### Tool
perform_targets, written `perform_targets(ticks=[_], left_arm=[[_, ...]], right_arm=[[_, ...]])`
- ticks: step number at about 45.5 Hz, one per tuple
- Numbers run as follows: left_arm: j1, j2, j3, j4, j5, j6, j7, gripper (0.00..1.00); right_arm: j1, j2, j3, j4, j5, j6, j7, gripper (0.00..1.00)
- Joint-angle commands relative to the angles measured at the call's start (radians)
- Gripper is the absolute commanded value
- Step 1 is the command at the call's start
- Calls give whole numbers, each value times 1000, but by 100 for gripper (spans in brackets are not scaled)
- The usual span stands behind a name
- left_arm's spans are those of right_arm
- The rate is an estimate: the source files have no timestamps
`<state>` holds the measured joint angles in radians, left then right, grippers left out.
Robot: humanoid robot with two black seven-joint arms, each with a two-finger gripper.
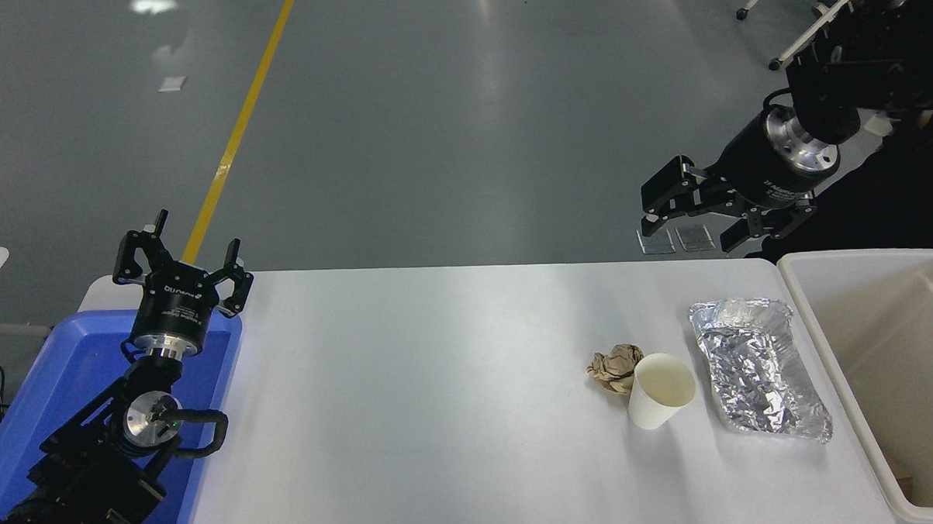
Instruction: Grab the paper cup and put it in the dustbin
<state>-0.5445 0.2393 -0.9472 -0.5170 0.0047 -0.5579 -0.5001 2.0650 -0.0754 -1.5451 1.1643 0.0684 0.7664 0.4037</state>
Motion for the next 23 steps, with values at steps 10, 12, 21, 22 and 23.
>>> perform_targets(ticks=[10,12,21,22,23], left_arm=[[0,0,-2,0,0,1,0,98],[1,0,-2,0,0,1,0,98],[1,0,-2,0,0,1,0,98],[0,0,-2,0,0,1,0,98],[1,0,-2,0,0,1,0,98]], right_arm=[[-200,60,0,14,-36,-206,-2,100],[-227,66,0,14,-36,-239,-2,100],[-324,75,-1,11,-39,-345,-2,100],[-331,75,-1,11,-39,-351,-2,100],[-342,75,-1,12,-39,-358,-2,100]])
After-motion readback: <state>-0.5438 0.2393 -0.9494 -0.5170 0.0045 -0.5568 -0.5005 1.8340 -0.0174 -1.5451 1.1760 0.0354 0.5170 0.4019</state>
